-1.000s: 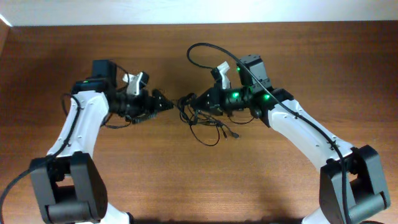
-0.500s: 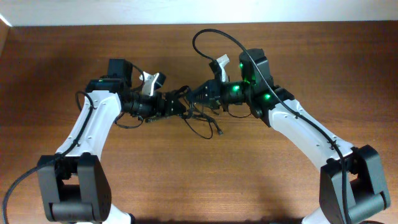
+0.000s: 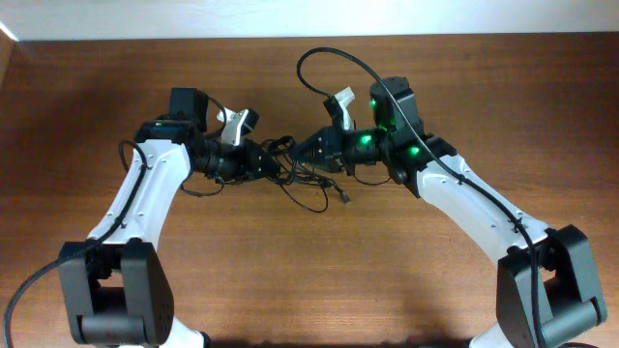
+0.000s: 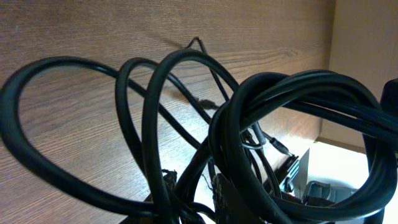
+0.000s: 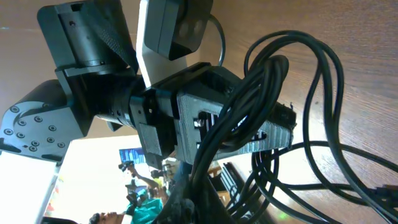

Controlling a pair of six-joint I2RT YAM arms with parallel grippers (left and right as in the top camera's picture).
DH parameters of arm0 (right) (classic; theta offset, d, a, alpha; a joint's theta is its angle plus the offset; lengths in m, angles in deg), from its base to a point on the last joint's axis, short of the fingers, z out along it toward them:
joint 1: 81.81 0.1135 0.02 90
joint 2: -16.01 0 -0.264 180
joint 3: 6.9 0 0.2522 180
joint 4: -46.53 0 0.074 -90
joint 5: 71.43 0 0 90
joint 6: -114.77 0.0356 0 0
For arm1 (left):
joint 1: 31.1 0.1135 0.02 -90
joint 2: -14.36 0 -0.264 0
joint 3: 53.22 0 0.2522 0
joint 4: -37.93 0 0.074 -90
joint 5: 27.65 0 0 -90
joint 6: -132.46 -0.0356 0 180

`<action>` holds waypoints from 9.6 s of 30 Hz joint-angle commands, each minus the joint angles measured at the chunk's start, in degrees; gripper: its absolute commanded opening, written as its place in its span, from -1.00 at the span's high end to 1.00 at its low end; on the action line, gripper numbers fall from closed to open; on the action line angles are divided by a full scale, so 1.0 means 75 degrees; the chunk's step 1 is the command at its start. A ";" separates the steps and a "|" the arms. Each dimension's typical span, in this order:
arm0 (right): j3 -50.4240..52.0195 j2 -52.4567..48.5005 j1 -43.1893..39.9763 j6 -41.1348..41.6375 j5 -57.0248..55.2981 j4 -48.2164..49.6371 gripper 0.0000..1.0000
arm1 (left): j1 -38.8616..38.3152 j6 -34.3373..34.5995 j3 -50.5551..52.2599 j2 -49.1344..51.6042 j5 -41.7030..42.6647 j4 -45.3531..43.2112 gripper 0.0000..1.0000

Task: Untangle cables

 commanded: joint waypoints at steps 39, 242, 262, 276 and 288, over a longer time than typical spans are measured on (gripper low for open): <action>-0.0122 0.0265 -0.0650 -0.3771 0.0087 -0.2728 0.92 | 0.0344 0.1172 -0.0032 0.0055 0.0064 -0.0341 -0.26; -0.0122 0.0265 0.0513 -0.0283 -0.2314 0.0198 -0.42 | 0.0376 0.5482 -0.0038 -0.4194 -0.0367 -0.2876 1.00; -0.0122 0.0265 0.0906 0.0105 -0.2908 -0.0388 -0.04 | 0.0361 0.5543 -0.0041 -0.4194 0.0338 -0.3133 1.00; -0.0122 0.0265 0.0743 -0.0393 -0.5479 -0.2454 0.92 | 0.0370 0.5214 -0.0038 -0.4194 -0.0303 -0.2993 1.00; -0.0122 0.0265 -0.0790 -0.1198 -0.6784 -0.4835 0.92 | 0.0370 0.5015 -0.0038 -0.4194 -0.4156 -0.1556 1.00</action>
